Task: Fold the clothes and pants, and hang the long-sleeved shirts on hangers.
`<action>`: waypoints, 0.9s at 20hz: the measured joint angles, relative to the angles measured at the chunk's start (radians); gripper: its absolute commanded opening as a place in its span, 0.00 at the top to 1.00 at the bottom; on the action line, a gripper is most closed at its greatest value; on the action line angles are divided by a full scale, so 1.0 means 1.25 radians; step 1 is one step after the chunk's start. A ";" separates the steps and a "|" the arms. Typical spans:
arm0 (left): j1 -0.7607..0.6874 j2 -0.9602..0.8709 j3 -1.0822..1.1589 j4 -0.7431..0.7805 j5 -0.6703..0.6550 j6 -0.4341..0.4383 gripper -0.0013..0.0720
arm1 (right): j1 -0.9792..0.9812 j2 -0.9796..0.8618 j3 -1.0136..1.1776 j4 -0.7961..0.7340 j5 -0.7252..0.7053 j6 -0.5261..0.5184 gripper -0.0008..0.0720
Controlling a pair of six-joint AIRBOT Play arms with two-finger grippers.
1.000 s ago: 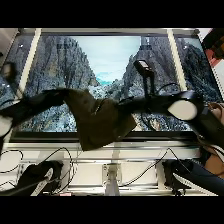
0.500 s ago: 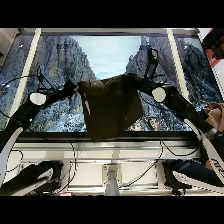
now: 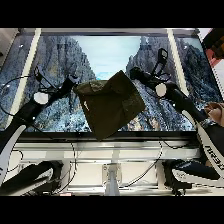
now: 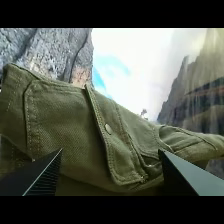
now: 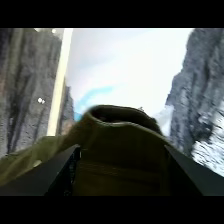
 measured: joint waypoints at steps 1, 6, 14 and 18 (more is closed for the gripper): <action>0.000 0.002 0.000 0.013 -0.003 0.000 0.04 | -0.023 -0.001 0.000 0.000 0.021 0.000 0.19; -0.010 0.006 0.000 0.069 -0.148 0.034 0.04 | -0.164 -0.004 0.001 0.005 0.198 -0.092 0.24; -0.085 -0.074 0.000 0.087 -0.316 0.097 0.04 | -0.265 -0.035 0.020 0.109 0.475 -0.362 0.29; -0.096 -0.152 0.000 0.088 -0.329 0.103 0.07 | -0.272 -0.041 0.023 0.124 0.502 -0.397 0.29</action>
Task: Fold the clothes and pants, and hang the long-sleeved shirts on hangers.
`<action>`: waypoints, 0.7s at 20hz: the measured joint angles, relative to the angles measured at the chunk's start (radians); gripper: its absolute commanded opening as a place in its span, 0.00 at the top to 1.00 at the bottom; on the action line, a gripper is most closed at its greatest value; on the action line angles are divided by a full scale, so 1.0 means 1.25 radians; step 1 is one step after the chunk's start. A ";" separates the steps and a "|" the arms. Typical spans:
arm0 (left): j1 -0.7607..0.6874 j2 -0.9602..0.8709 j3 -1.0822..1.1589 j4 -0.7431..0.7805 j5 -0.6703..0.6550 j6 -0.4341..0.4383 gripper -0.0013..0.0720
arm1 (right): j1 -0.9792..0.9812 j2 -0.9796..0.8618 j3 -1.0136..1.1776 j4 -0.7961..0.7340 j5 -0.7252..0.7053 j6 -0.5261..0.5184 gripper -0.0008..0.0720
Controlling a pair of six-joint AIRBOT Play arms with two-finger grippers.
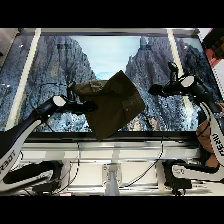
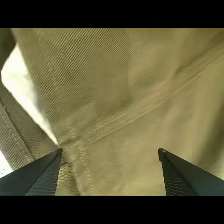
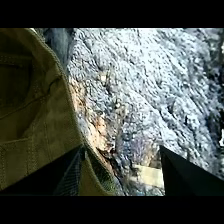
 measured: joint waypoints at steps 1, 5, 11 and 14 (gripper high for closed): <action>-0.003 -0.017 0.000 -0.001 0.001 0.001 0.17 | -0.001 0.000 0.000 0.001 0.003 -0.004 0.29; -0.016 -0.063 0.001 -0.018 0.028 0.003 0.42 | -0.002 -0.001 0.001 0.008 -0.004 -0.012 0.29; -0.026 -0.083 0.001 -0.030 0.076 0.005 0.95 | -0.002 -0.001 0.001 0.016 -0.012 -0.016 0.39; -0.023 -0.065 0.000 -0.024 0.082 0.023 0.95 | -0.002 -0.001 0.001 0.018 -0.013 -0.016 0.39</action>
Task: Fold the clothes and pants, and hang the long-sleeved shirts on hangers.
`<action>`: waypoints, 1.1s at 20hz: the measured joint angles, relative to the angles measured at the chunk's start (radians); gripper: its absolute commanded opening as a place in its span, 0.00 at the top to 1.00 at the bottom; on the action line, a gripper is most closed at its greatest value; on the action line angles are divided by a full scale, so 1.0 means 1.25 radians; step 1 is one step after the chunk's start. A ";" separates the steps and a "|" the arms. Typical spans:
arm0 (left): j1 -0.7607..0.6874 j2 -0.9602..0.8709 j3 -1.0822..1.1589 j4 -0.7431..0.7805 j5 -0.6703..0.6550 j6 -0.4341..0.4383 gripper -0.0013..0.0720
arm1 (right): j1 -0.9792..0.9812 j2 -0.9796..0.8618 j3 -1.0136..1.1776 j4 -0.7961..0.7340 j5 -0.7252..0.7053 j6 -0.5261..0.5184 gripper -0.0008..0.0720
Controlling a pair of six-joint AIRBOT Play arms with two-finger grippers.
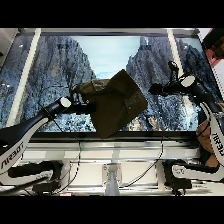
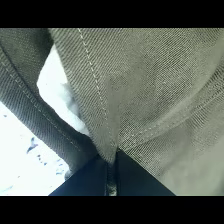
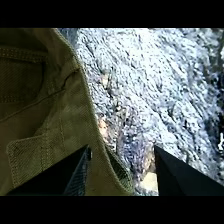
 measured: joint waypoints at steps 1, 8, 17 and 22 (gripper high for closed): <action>0.002 0.015 0.000 0.002 0.002 0.008 0.95 | 0.000 0.000 0.000 0.000 -0.002 0.000 0.39; 0.015 0.151 0.001 -0.005 0.006 0.039 0.95 | 0.000 0.000 0.000 0.011 -0.014 0.000 0.39; 0.050 0.190 0.001 0.159 -0.109 0.030 0.95 | 0.000 -0.001 0.000 0.025 -0.004 -0.005 0.47; 0.124 0.191 0.001 0.245 -0.174 0.044 0.95 | 0.001 -0.015 0.000 0.122 0.114 -0.133 0.46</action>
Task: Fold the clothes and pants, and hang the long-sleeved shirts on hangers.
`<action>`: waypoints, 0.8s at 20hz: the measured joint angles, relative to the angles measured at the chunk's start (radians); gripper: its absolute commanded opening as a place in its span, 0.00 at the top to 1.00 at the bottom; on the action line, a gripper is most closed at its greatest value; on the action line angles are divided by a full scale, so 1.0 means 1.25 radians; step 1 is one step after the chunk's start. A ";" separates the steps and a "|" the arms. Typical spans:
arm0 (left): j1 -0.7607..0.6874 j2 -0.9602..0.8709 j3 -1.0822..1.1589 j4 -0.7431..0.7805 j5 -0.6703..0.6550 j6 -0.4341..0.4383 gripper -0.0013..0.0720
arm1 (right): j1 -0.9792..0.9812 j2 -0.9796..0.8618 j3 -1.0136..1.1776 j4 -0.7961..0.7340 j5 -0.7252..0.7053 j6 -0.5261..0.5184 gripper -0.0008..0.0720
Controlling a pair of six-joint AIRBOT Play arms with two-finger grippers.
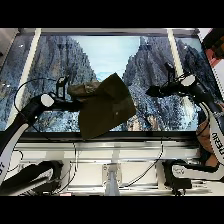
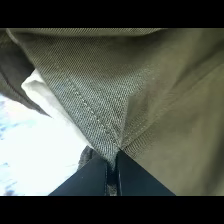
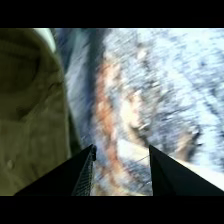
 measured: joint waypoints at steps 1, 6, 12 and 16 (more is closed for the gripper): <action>0.013 0.000 0.000 0.021 -0.011 0.008 0.95 | 0.004 -0.007 0.000 0.034 0.036 -0.032 0.37; 0.069 0.000 0.000 0.149 -0.028 0.024 0.95 | 0.062 -0.051 0.000 0.136 0.086 -0.107 0.26; 0.087 -0.002 0.000 0.202 0.005 0.028 0.95 | 0.160 -0.132 0.036 0.164 0.021 -0.071 0.26; 0.089 -0.002 0.000 0.210 0.016 0.028 0.95 | 0.197 -0.214 0.143 0.166 0.049 -0.019 0.26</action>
